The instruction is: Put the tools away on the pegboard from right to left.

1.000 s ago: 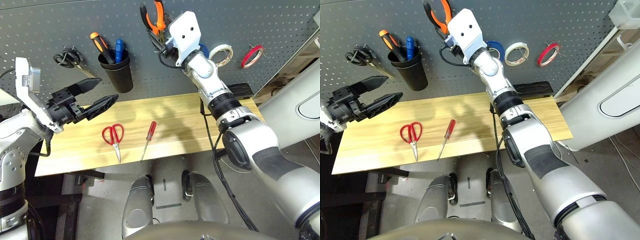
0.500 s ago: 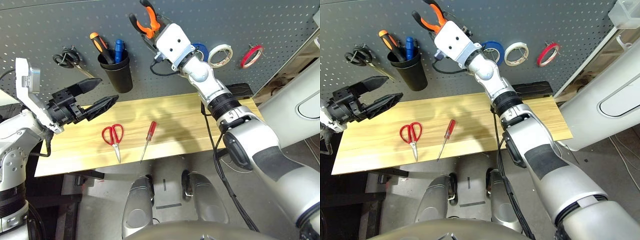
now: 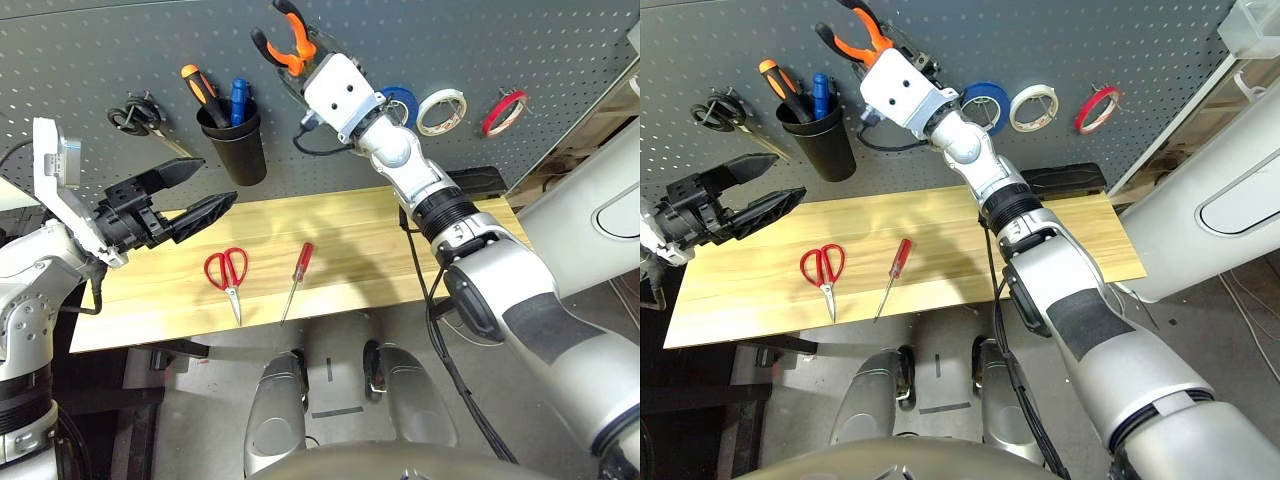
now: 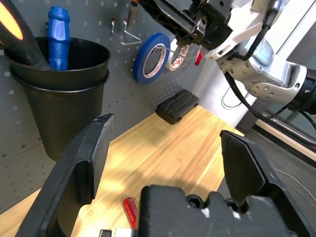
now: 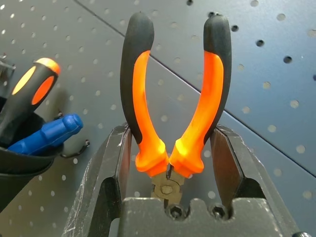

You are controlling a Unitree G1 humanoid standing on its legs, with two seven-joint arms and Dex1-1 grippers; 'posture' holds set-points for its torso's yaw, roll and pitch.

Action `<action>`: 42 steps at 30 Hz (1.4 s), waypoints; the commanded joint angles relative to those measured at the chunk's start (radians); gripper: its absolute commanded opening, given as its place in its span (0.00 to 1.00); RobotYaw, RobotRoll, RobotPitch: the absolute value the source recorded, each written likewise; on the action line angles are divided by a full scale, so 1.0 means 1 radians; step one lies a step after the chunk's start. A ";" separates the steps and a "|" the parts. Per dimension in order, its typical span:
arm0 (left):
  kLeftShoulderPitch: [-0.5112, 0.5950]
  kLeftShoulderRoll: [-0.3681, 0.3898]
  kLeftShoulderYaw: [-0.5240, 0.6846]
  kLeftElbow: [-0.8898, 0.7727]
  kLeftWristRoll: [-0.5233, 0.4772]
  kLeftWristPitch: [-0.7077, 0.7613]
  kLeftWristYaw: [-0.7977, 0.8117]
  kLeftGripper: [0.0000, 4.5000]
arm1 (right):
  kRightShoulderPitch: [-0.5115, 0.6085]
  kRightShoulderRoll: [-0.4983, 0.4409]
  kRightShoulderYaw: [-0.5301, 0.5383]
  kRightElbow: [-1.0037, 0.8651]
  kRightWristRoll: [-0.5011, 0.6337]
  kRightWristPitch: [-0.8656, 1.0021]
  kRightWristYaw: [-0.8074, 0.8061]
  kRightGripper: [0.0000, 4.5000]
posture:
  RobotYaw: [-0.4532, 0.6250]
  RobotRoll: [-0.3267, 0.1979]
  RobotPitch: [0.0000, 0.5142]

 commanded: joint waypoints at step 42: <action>-0.001 -0.007 -0.031 -0.016 0.006 -0.006 0.015 1.00 | 0.008 0.041 -0.148 0.118 0.152 0.103 0.086 0.99 | 0.47 0.62 0.25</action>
